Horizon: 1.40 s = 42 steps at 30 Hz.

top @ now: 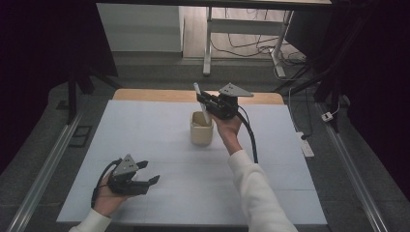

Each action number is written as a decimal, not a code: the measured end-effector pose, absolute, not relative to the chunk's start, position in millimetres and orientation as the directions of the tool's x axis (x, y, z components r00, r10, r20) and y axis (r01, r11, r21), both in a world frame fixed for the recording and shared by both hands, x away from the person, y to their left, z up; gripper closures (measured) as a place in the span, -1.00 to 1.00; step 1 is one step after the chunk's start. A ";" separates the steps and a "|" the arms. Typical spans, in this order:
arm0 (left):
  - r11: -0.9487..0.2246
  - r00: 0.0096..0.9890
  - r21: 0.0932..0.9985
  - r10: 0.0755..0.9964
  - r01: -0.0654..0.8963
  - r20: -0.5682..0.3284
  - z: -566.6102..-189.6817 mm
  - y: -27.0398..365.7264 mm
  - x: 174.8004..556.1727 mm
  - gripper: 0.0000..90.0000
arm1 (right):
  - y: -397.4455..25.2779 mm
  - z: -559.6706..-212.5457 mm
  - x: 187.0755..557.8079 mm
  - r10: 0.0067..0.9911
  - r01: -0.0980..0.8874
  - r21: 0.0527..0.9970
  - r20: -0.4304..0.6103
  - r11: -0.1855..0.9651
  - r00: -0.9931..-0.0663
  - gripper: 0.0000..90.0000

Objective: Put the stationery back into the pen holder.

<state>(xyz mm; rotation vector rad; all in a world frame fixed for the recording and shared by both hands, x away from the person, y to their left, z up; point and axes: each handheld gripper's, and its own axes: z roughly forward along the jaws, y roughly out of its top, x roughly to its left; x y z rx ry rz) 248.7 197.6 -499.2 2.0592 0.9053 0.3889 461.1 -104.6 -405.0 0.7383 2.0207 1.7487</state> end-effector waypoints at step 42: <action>-0.388 0.678 0.790 0.734 0.474 -0.046 -500.3 201.9 249.9 -0.34 | -165.6 -423.4 414.8 0.597 0.222 0.938 0.022 0.264 -0.802 0.15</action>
